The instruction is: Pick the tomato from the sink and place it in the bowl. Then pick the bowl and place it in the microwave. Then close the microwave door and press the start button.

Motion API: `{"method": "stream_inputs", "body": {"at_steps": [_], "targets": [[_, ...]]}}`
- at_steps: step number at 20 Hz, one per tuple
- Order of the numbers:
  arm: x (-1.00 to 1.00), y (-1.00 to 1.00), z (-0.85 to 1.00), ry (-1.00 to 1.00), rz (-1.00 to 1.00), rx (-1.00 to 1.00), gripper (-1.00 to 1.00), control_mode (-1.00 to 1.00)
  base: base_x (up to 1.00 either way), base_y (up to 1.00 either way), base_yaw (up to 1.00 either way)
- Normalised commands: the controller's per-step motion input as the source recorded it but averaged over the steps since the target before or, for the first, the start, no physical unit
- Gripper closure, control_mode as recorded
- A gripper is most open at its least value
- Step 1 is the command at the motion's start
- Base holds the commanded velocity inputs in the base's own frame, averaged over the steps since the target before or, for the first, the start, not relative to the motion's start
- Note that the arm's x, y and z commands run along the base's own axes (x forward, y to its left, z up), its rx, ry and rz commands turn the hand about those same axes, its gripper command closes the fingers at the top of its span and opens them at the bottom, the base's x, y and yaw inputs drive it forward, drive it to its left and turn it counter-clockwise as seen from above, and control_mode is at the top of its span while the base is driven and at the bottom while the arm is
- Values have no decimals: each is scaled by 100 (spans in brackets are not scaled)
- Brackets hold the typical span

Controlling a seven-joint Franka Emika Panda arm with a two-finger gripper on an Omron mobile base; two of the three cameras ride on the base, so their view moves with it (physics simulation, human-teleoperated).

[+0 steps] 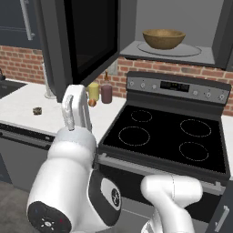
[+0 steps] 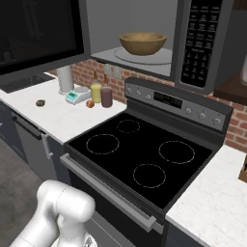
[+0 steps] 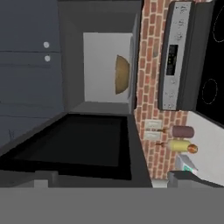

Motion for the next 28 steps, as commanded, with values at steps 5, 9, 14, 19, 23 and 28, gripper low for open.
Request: {"method": "stream_inputs", "body": {"at_steps": [5,9,14,19,23,28], "targets": [[61,100,-32,-2,-10,0,-100,-100,0,0,0],[50,100,-31,-2,-11,1,-100,-100,0,0,0],[58,100,-27,0,-10,2,-100,-100,0,0,0],[63,98,-25,0,-11,4,-100,-100,0,0,0],[57,13,-21,-3,-9,11,-100,-100,0,0,0],[71,3,-26,-3,-9,13,-100,-100,0,0,0]]}}
